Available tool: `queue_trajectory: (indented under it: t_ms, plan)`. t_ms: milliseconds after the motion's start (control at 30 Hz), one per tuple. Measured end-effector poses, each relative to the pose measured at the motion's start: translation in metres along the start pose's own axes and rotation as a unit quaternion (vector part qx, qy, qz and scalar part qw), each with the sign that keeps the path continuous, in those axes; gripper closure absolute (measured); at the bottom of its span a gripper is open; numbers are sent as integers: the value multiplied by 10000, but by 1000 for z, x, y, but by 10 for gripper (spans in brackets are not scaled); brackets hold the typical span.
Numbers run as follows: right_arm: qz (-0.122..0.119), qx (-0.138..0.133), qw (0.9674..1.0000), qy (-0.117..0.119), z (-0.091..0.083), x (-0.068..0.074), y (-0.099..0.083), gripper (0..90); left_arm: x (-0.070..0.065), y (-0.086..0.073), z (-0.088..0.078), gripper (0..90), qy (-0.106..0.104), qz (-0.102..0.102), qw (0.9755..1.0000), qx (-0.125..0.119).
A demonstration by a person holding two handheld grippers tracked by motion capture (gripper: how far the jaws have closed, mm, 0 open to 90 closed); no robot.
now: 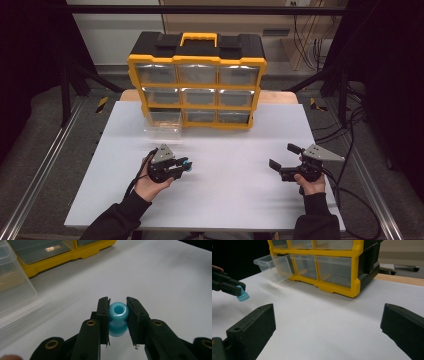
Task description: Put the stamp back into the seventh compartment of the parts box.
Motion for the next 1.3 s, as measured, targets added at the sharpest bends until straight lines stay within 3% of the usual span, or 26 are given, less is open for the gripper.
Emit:
queue_trajectory:
  t_ms: [1300]
  plan:
    - [9, 0, 10000, -14, -1, 0, 0, 3, 28, 4, -22, 725, 338, -261, 9990, -105]
Point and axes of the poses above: each handheld gripper's, and its own axes: z roughly forward along the jaws, y roughly out of its top, x roughly to its left, the point moved 6 cm from there along z, roughly forward along the jaws, and after that the axes turned 11 degrees about z, right-handed, at the moved point
